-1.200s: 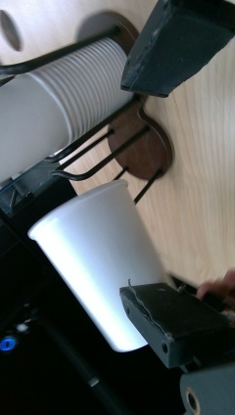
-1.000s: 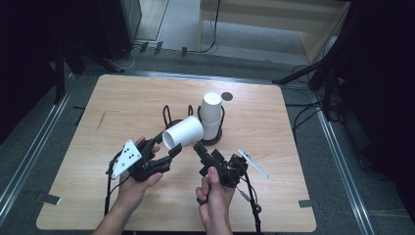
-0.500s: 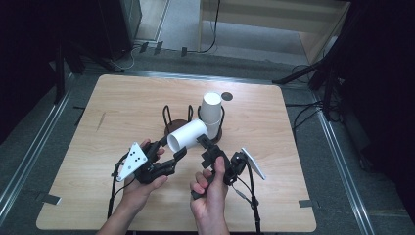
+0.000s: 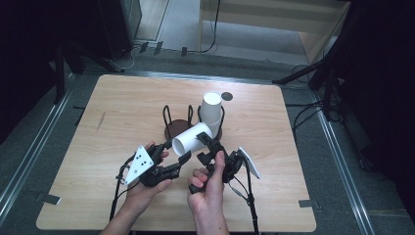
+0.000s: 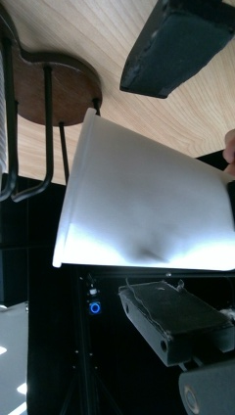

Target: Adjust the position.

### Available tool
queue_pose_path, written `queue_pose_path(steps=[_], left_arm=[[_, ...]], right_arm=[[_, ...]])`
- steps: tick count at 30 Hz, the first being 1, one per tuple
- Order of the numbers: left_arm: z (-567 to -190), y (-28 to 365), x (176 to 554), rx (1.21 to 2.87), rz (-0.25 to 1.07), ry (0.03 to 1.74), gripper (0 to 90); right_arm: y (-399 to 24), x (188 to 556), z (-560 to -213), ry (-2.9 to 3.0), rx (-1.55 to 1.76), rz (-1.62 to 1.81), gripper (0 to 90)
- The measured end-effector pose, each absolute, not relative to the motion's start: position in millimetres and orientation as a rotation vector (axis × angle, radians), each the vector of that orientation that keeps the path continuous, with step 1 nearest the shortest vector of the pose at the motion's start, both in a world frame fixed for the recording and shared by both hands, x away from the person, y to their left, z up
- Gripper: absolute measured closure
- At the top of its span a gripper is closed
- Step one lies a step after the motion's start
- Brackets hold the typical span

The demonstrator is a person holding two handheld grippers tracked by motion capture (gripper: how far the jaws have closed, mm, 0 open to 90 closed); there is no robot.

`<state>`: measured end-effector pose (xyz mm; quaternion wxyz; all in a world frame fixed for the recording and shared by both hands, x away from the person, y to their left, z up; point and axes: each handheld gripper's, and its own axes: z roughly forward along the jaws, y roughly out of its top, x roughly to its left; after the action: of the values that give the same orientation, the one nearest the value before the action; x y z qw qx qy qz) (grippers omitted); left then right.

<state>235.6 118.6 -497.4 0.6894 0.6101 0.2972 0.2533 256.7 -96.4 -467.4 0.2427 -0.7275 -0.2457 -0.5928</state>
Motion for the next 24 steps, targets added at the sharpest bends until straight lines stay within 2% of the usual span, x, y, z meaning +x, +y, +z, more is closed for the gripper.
queue_pose_path(steps=[11, 24], left_arm=[[-502.3, 110.0, 232.5, 1.395, 0.574, 0.639, 36.9], [-502.8, 108.2, 231.3, 1.405, 0.574, 0.626, 36.9]], right_arm=[[-99.6, 262.9, -473.0, -0.607, -1.966, -1.587, 7.6], [-100.2, 268.4, -478.3, -0.563, -1.946, -1.551, 13.5]])
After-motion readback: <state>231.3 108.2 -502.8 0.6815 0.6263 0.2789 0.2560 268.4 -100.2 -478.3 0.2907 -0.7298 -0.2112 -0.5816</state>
